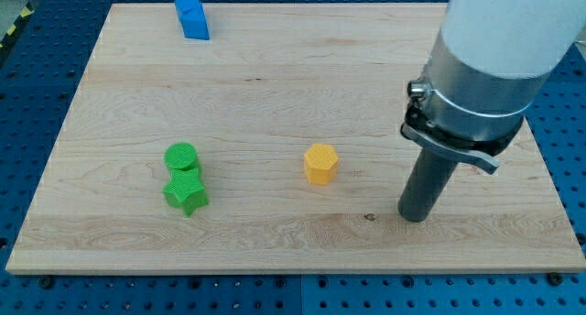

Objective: Touch the bottom of yellow hexagon

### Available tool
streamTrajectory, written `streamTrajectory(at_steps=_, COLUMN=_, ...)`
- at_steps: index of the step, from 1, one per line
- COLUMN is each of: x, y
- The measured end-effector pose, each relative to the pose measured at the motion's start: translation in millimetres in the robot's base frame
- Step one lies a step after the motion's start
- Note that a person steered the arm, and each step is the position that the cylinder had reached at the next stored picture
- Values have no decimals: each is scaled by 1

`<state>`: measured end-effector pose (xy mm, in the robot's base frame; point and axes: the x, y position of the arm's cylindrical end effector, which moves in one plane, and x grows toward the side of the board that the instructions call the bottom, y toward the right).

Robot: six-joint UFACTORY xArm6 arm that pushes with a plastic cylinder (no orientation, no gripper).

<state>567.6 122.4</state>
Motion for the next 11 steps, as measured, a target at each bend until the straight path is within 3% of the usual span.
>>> streamTrajectory(at_steps=7, x=4, y=-85)
streamTrajectory(at_steps=11, x=-14, y=-92)
